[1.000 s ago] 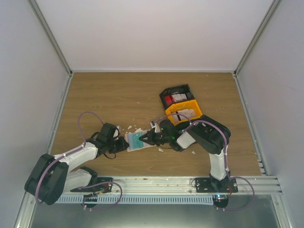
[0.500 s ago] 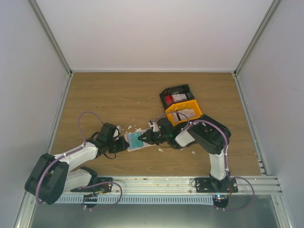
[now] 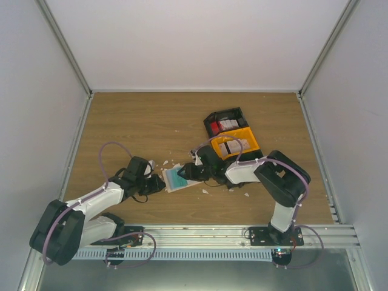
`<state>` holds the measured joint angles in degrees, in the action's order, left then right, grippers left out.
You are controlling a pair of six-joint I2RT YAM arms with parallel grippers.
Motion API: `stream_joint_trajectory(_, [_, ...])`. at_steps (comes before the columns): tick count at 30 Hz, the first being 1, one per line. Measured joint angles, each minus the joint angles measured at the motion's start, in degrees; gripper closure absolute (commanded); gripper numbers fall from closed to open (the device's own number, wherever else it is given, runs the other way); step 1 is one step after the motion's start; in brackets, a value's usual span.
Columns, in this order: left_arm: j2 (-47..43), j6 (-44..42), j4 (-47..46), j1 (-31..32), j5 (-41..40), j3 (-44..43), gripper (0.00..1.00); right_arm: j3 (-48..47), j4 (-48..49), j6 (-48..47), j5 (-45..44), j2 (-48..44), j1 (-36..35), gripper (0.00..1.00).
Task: Put the credit cards into the card holder
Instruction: Insert the credit card into the card holder.
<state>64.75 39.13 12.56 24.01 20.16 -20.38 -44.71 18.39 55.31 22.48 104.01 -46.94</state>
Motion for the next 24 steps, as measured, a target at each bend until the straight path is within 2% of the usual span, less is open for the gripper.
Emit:
stream_joint_trajectory(6, [-0.72,-0.44,1.38,0.0,-0.02,-2.23,0.79,-5.25,-9.55,-5.46,-5.95,-0.11,-1.95,0.62])
stream_joint_trajectory(10, [-0.59,-0.94,1.38,0.0,0.2,-3.56,0.78,-8.33,-14.23,-8.15,-9.53,0.2,-3.17,0.62])
stream_joint_trajectory(14, [1.2,-1.25,0.5,0.0,0.61,-3.85,0.74,-9.57,-16.85,-9.99,-11.98,0.94,-3.76,0.6])
stream_joint_trajectory(24, [6.6,-1.25,-1.4,0.0,1.57,-3.87,0.78,-12.83,-19.89,-13.16,-13.94,2.93,-5.95,0.61])
